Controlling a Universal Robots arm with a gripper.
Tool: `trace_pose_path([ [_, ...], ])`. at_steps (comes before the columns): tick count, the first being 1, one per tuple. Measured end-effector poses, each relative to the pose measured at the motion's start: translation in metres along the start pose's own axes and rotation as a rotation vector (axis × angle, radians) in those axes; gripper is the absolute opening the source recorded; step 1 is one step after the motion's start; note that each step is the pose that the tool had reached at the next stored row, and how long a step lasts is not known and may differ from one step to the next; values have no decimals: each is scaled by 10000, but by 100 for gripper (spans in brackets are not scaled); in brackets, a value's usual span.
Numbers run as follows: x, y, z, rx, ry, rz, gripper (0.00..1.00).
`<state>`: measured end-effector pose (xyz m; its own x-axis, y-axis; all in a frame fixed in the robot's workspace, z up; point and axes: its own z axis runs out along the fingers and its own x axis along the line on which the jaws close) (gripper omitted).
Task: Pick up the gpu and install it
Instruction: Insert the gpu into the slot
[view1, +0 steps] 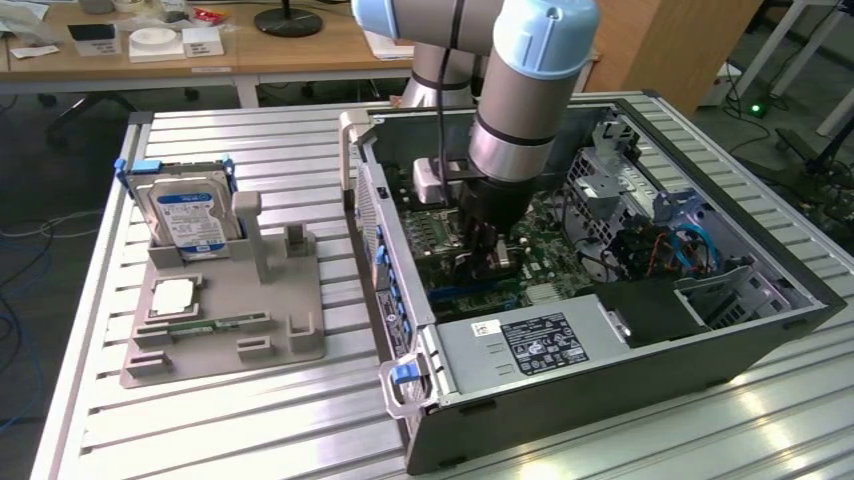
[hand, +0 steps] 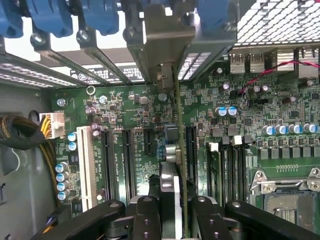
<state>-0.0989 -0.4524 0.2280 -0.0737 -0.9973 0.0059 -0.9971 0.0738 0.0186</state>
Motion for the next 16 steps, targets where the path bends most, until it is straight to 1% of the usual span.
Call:
trace_pose_path([
  [2,-1,-13,2,4,-3,1,28],
  [9,6,-17,3,6,-5,-4,28],
  [16,13,3,6,6,-4,-4,28],
])
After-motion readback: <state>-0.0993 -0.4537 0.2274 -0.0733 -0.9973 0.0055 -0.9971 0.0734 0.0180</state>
